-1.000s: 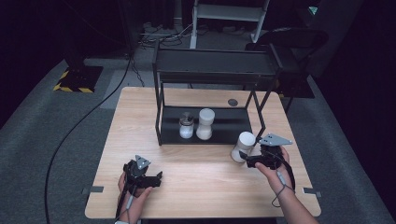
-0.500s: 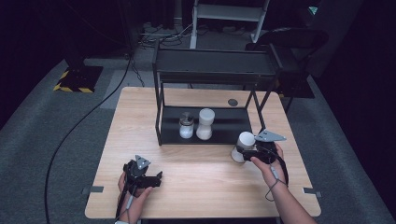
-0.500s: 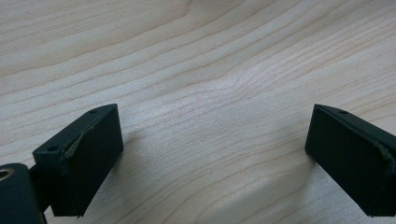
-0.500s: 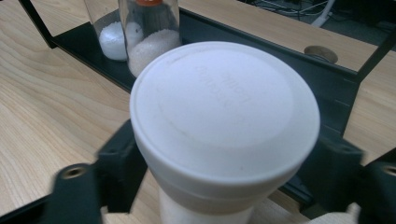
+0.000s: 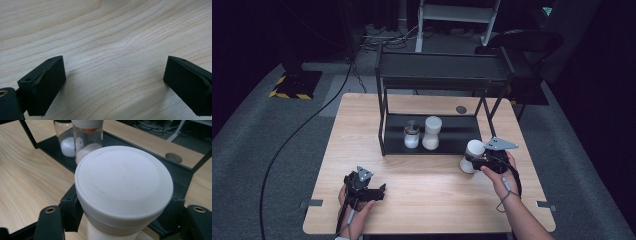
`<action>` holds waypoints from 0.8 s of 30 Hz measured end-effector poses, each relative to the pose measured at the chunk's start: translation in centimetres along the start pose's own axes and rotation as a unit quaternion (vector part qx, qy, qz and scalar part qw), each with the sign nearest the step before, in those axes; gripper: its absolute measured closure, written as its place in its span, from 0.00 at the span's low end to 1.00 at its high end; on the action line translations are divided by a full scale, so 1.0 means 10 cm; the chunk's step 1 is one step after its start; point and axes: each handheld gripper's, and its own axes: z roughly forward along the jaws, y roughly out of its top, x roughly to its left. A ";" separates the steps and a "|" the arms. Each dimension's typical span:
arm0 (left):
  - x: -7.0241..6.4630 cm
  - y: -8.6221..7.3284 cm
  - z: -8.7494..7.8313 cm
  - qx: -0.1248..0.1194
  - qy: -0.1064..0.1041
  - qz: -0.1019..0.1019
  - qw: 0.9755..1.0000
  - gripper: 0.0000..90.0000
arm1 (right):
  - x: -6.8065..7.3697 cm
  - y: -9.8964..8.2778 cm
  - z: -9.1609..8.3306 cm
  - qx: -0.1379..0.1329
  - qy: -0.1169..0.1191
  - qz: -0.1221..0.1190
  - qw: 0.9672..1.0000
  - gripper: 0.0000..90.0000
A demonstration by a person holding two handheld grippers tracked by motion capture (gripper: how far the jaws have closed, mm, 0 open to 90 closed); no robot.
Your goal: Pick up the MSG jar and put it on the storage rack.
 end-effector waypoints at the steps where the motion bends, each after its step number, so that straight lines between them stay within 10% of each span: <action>1: 0.00 0.00 0.00 0.000 0.000 0.000 1.000 0.05 | 0.00 0.03 -0.02 -0.001 0.001 -0.003 1.000 0.37; 24: 0.00 0.00 0.00 0.000 0.000 0.000 1.000 0.05 | -0.09 0.55 -0.10 -0.019 0.013 -0.025 0.999 0.37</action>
